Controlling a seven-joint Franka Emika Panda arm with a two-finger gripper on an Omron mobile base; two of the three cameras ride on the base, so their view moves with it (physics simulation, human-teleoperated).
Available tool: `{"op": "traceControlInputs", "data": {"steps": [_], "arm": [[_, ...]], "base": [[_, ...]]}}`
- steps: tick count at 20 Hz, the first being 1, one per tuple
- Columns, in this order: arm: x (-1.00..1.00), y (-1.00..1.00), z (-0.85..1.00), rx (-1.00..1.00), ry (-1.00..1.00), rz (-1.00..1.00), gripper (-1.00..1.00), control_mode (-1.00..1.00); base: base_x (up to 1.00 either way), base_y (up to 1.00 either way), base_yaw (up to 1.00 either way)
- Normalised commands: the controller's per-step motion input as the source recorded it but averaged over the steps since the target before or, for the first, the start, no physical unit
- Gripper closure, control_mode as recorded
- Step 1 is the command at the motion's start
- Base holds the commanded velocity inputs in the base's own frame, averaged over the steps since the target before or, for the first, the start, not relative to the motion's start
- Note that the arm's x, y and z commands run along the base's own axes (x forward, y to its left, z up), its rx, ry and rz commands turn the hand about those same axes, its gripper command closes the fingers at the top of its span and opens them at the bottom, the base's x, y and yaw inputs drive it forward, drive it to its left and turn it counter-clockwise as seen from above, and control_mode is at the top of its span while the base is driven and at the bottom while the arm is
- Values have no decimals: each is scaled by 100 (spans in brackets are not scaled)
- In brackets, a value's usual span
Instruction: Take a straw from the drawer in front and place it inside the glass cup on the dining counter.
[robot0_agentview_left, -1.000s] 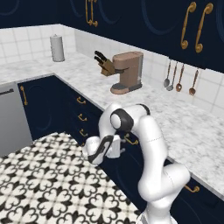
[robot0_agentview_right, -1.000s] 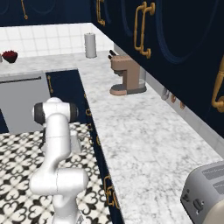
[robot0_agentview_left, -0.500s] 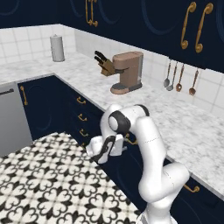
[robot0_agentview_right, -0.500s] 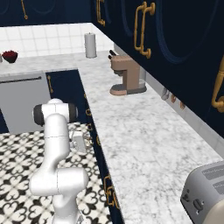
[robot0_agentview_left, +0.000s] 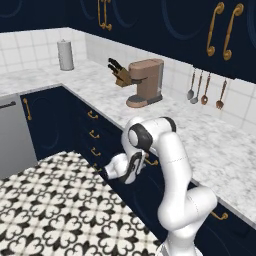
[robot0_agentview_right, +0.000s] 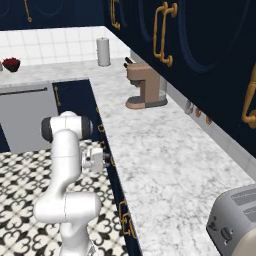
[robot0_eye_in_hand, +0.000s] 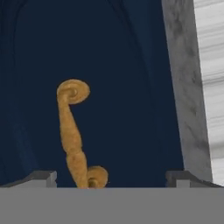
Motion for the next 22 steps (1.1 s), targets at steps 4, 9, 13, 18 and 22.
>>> {"op": "traceControlInputs", "data": {"steps": [4, 9, 13, 18, 22], "arm": [[55, -3, -47, 0, 10, 1, -100, -100], [46, -3, -58, 0, 14, 0, -100, -100], [46, -1, -53, 0, 12, 0, -100, -100], [17, -1, -34, 0, 5, 0, 100, -100], [-5, 5, -6, 1, 0, 1, 100, -100]], "base": [[0, 0, 0], [0, 0, 0], [0, 0, 0], [0, 0, 0], [0, 0, 0]]}}
